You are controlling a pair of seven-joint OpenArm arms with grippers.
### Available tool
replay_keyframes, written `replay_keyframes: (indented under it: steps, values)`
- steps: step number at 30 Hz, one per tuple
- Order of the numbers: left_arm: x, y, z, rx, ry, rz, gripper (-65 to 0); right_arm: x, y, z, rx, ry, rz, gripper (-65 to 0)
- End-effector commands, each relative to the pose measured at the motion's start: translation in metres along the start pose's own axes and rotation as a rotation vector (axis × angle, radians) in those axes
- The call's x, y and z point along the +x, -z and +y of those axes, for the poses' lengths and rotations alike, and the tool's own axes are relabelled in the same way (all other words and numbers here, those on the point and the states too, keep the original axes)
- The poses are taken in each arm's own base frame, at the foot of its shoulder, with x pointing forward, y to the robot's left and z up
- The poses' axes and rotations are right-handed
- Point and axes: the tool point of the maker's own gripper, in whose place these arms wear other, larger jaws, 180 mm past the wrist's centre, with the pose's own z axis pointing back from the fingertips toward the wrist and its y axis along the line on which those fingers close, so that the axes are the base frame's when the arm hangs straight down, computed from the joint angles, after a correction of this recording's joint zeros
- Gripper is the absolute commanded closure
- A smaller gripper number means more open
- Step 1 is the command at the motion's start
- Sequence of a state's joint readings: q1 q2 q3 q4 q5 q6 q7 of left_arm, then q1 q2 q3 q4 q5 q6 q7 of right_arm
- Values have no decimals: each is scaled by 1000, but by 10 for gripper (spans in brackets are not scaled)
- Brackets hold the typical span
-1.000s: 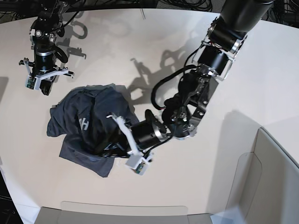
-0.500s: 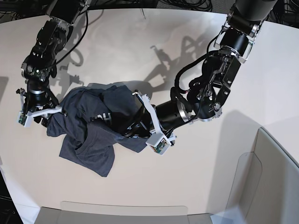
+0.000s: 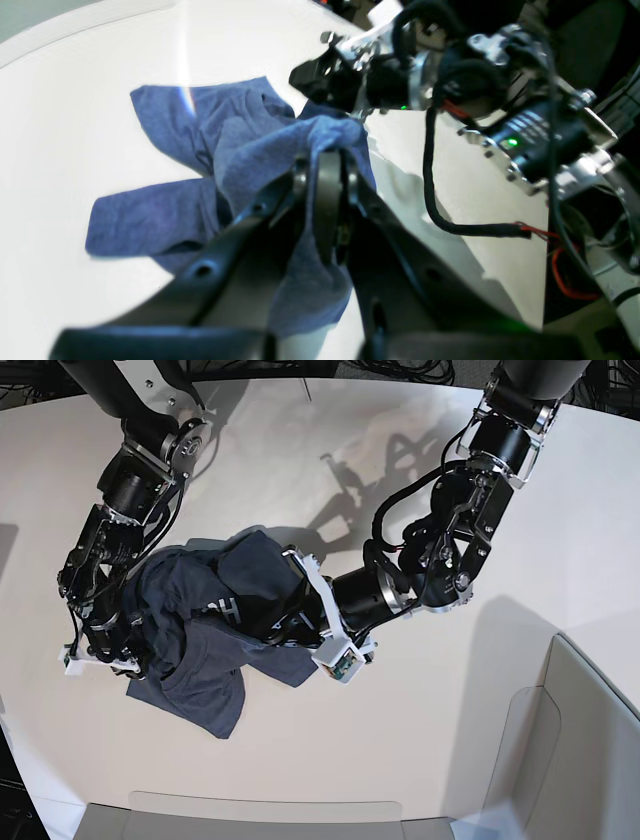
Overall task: Layout the t-shirt on the table in an organized manner, then fold the t-shirt properly
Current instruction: 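Grasp another edge of the t-shirt with the right gripper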
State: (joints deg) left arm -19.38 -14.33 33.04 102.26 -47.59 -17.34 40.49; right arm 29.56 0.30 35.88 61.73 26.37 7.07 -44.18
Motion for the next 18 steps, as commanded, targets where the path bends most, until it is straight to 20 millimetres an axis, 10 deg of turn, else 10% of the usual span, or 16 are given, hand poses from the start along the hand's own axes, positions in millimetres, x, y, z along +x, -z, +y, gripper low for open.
replay_keyframes:
  steps: [1,18]
  values:
    - [20,-1,-4,-19,23,-57,0,35,0,23,57,-8,-87,-189]
    - [12,-1,-6,-21,6,-47,0,20,18,66,118,-98,-73,-187]
